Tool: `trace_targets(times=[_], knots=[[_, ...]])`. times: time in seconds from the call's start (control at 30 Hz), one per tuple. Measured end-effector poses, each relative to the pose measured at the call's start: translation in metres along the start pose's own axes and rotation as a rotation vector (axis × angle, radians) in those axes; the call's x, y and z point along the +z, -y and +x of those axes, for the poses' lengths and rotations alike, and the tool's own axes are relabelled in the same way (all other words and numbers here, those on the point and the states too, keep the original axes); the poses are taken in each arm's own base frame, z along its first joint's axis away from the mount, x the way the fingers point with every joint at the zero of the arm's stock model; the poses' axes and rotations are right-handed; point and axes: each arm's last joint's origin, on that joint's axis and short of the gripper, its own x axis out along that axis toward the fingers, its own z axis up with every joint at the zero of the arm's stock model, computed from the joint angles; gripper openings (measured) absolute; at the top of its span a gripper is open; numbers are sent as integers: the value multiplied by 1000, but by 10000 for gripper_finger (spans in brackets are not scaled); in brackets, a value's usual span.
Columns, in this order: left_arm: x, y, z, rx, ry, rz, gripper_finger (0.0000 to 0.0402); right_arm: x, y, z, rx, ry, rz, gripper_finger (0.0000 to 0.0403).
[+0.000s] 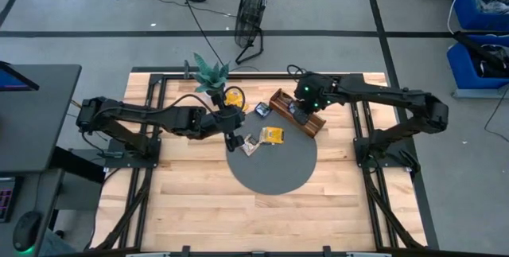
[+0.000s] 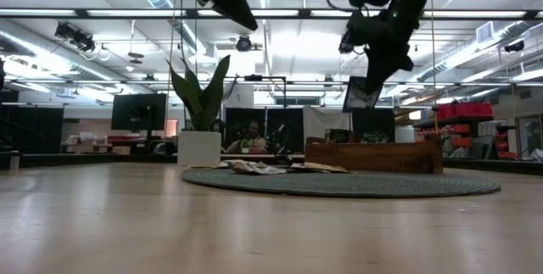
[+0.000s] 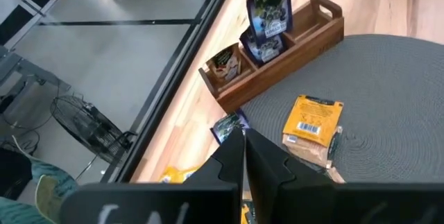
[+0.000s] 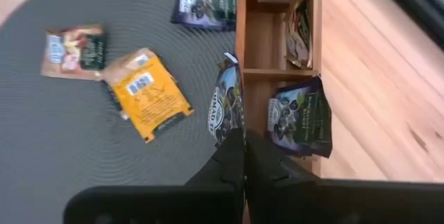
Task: Pick & Place Tea
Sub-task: Put the black tea bag into the middle section of the wooden organizer
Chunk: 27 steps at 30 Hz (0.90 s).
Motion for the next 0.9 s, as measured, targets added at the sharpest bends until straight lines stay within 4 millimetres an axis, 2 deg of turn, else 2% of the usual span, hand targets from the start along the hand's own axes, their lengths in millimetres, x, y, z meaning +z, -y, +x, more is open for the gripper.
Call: trace_targets(times=[0.27, 0.4, 0.9], knots=[[-3, 0, -8, -14, -20, 20, 18, 7, 10, 33, -40, -84, 13, 0], [-5, -3, -14, -16, -38, -2, 18, 7, 11, 43, -60, -115, 5, 0], [-8, -7, -20, -13, -63, -9, 18, 7, 14, 49, -121, -127, -4, 0]])
